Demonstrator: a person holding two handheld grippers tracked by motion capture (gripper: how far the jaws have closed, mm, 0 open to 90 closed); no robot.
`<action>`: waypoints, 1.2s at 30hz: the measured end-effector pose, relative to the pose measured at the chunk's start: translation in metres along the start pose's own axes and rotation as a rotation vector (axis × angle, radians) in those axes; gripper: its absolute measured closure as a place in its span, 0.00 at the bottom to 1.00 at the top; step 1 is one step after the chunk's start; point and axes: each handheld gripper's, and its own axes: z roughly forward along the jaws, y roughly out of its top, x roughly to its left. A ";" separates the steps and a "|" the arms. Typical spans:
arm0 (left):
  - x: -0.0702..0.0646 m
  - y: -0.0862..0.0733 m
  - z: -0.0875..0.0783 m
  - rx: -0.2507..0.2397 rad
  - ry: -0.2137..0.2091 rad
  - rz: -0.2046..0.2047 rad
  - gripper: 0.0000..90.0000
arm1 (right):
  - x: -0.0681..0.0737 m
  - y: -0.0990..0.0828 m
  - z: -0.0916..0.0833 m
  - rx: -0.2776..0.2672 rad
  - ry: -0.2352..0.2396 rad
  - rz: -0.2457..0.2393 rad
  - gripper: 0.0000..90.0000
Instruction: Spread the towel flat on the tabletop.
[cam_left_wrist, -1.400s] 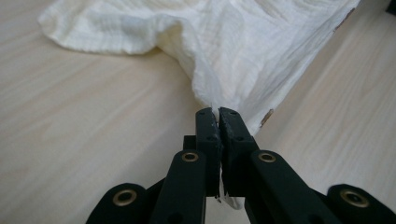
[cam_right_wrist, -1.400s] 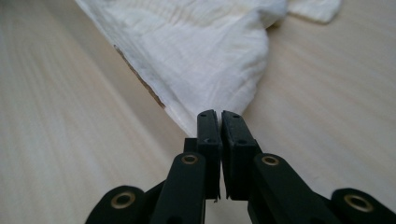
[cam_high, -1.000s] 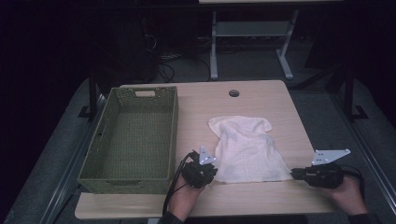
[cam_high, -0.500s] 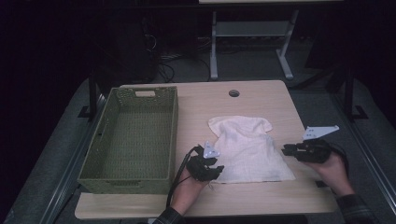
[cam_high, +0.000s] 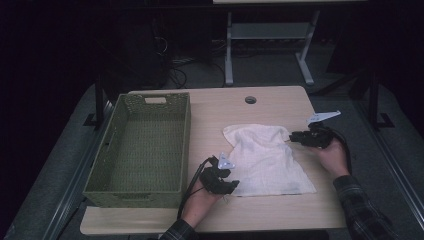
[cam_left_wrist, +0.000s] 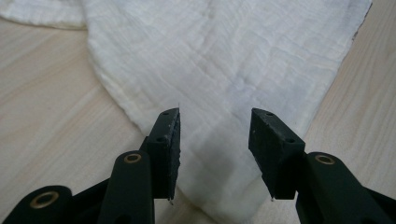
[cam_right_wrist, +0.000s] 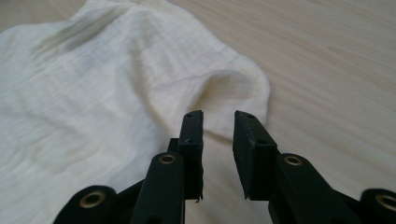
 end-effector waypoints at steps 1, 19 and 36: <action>0.000 -0.002 0.001 0.004 -0.003 0.003 0.59 | -0.003 0.001 0.004 0.012 -0.004 0.002 0.81; -0.007 -0.005 0.009 0.030 -0.023 0.018 0.57 | -0.022 0.011 0.020 0.053 -0.070 0.011 0.96; -0.005 -0.007 0.009 0.053 -0.034 0.013 0.56 | -0.071 0.044 0.029 0.096 -0.210 0.022 0.94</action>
